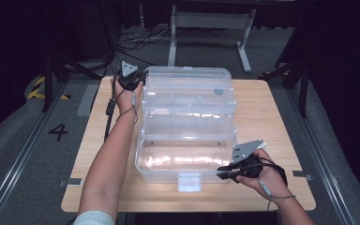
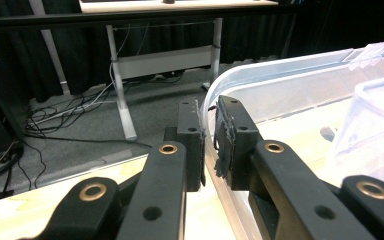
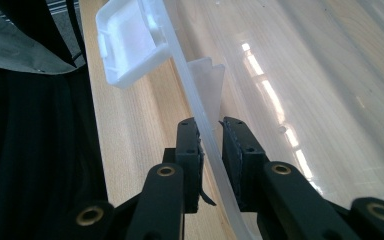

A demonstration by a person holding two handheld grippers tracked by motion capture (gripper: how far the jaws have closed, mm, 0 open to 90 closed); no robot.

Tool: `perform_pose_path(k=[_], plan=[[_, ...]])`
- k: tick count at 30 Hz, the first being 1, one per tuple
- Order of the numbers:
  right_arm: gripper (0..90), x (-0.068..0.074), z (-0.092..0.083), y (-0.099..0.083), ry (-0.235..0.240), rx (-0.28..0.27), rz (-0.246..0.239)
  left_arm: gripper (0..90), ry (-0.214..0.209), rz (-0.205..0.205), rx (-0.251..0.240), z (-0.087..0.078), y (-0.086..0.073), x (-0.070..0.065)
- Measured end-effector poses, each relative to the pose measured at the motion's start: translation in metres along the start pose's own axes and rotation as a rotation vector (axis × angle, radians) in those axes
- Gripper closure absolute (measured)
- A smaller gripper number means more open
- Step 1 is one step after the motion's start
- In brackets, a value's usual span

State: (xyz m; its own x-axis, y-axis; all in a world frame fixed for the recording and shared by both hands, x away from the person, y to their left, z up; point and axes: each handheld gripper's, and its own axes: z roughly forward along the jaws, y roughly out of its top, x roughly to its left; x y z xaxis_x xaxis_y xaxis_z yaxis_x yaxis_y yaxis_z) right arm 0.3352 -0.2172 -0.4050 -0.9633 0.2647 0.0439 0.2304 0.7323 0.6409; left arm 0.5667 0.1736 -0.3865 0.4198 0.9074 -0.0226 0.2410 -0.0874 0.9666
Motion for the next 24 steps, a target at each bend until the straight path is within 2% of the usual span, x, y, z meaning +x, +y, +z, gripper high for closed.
perform_pose_path(k=[3, 16, 18, 20, 24], plan=[[78.5, 0.000, 0.000, 0.000, 0.002, 0.001, 0.004, 81.1, 0.001, -0.005, -0.015, 0.002, -0.005, 0.001], [78.5, -0.001, 0.000, 0.000, 0.006, 0.005, 0.005, 81.0, 0.014, -0.024, 0.013, 0.012, -0.020, 0.005], [78.5, -0.001, 0.000, 0.000, 0.009, 0.001, 0.006, 85.7, 0.019, -0.021, 0.028, 0.013, -0.021, 0.005], [78.5, -0.002, 0.001, -0.001, 0.013, -0.003, 0.011, 86.2, 0.007, -0.046, 0.022, 0.012, -0.025, 0.010], [78.5, -0.001, 0.001, 0.000, 0.010, -0.002, 0.010, 86.2, 0.001, -0.054, 0.019, 0.012, -0.025, 0.010]])
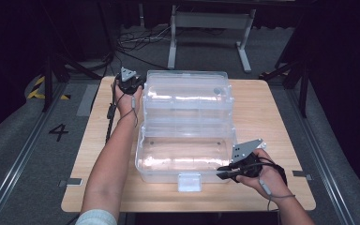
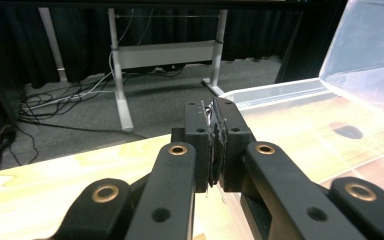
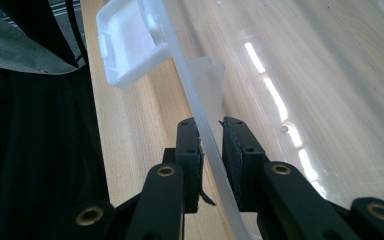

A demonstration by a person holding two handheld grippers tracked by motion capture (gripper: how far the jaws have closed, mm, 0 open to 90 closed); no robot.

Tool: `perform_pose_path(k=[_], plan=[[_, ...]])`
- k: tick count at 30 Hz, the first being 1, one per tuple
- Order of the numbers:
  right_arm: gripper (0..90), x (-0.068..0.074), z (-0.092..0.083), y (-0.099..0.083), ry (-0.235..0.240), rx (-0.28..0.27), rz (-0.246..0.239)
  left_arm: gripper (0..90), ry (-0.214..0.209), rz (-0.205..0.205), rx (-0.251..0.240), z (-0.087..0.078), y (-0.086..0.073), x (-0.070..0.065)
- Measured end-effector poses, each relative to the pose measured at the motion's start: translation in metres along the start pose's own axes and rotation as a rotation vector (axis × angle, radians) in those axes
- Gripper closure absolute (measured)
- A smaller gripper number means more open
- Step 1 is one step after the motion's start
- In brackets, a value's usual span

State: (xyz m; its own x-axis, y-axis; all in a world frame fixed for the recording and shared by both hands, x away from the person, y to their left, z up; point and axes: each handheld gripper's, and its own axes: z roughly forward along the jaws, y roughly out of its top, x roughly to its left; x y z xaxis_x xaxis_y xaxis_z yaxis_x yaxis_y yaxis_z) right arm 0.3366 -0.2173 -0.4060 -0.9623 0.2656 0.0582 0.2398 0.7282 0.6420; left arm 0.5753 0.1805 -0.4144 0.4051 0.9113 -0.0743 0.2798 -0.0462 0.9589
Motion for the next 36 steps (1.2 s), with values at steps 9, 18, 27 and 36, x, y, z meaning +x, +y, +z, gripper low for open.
perform_pose_path(k=[9, 18, 27, 36], plan=[[74.7, 0.000, -0.002, 0.000, -0.009, -0.006, 0.004, 80.1, 0.006, 0.038, 0.004, -0.017, 0.008, 0.000], [69.8, -0.005, -0.024, 0.001, -0.010, -0.114, 0.010, 67.6, -0.056, 0.066, -0.044, -0.081, 0.025, -0.013], [66.7, -0.026, -0.059, -0.008, -0.073, -0.264, 0.087, 63.1, -0.158, 0.095, 0.017, -0.152, 0.034, -0.038], [65.7, -0.043, -0.094, -0.015, -0.155, -0.366, 0.141, 57.8, -0.211, 0.089, 0.064, -0.197, 0.025, -0.056]])
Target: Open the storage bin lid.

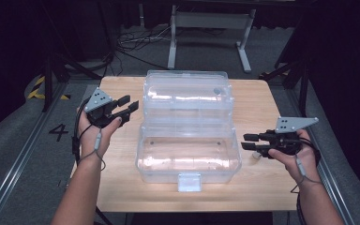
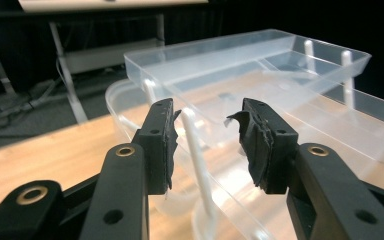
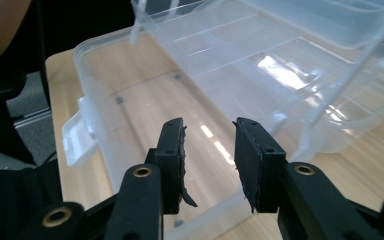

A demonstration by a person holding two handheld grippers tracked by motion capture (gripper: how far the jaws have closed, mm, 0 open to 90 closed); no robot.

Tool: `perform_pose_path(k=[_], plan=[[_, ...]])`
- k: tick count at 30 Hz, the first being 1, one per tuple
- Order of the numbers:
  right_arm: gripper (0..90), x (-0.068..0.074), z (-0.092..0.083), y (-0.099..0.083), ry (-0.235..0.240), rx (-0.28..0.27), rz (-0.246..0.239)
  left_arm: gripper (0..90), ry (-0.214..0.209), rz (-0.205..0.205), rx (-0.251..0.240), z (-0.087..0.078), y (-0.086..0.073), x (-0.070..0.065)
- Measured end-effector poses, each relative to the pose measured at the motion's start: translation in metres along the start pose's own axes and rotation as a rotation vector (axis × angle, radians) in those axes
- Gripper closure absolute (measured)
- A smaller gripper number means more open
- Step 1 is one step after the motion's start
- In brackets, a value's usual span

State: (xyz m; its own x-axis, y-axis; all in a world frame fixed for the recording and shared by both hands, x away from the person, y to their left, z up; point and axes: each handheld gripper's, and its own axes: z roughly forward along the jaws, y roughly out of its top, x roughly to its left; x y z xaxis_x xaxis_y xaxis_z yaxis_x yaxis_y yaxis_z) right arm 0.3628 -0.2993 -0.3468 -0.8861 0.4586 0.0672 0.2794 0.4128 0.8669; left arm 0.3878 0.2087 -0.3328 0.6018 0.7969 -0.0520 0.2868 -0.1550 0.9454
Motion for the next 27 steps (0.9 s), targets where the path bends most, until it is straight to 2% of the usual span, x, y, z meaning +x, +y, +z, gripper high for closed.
perform_pose_path(k=[8, 10, 15, 17, 19, 27], plan=[[65.3, -0.015, -0.015, -0.003, -0.055, -0.010, 0.046, 56.6, -0.014, 0.010, 0.040, -0.010, -0.006, -0.006], [64.5, -0.018, -0.018, -0.005, -0.068, 0.002, 0.056, 56.3, -0.016, 0.006, 0.041, -0.012, -0.007, -0.008], [64.6, -0.028, -0.028, -0.008, -0.103, 0.040, 0.077, 55.6, -0.009, 0.030, 0.061, -0.018, -0.008, -0.011], [65.0, -0.032, -0.030, -0.009, -0.118, 0.064, 0.078, 55.2, -0.011, 0.032, 0.073, -0.021, -0.009, -0.012], [65.3, -0.037, -0.032, -0.007, -0.137, 0.116, 0.069, 54.9, -0.014, 0.037, 0.086, -0.024, -0.011, -0.013], [65.8, -0.056, -0.033, 0.001, -0.161, 0.221, 0.059, 54.1, 0.024, 0.026, 0.093, -0.043, -0.018, -0.012]])
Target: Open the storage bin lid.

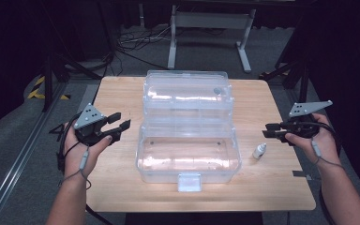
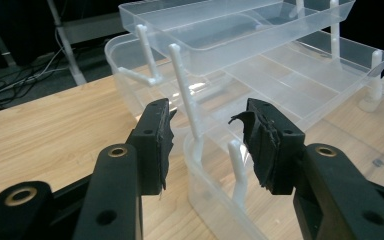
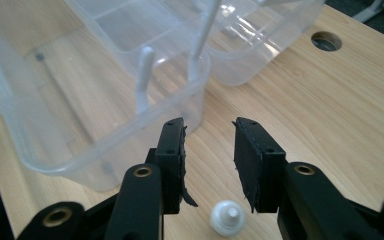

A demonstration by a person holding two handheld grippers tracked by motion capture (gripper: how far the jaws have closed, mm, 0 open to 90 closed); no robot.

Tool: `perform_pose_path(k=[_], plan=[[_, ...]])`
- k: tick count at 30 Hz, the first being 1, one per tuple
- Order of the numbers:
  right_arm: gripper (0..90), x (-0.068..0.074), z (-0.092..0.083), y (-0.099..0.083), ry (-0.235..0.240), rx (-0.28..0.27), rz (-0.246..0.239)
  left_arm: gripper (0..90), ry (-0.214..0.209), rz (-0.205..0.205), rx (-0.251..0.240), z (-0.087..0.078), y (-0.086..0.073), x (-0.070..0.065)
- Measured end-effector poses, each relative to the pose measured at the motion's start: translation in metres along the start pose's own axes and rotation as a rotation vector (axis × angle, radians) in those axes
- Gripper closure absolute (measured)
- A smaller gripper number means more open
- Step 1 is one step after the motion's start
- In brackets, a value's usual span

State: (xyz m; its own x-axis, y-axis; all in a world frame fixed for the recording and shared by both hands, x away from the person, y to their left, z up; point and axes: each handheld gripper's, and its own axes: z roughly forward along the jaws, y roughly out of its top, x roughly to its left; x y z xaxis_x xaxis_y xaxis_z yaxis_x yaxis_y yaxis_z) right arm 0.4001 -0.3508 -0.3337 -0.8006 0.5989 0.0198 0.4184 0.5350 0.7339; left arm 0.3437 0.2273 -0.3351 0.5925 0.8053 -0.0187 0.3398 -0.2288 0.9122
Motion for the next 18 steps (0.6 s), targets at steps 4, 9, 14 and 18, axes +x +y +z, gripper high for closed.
perform_pose_path(k=[4, 9, 14, 18], plan=[[66.2, -0.006, 0.002, 0.004, -0.018, 0.041, -0.012, 53.5, 0.021, -0.013, 0.011, -0.008, -0.006, 0.002], [65.6, -0.012, 0.007, 0.008, -0.019, 0.115, -0.052, 53.4, 0.037, -0.018, 0.035, -0.015, -0.014, 0.001], [67.2, -0.017, 0.012, 0.013, -0.017, 0.186, -0.073, 53.1, 0.056, -0.023, 0.044, -0.020, -0.017, 0.000], [67.5, -0.019, 0.016, 0.015, -0.004, 0.228, -0.079, 53.1, 0.058, -0.019, 0.048, -0.021, -0.018, 0.000]])
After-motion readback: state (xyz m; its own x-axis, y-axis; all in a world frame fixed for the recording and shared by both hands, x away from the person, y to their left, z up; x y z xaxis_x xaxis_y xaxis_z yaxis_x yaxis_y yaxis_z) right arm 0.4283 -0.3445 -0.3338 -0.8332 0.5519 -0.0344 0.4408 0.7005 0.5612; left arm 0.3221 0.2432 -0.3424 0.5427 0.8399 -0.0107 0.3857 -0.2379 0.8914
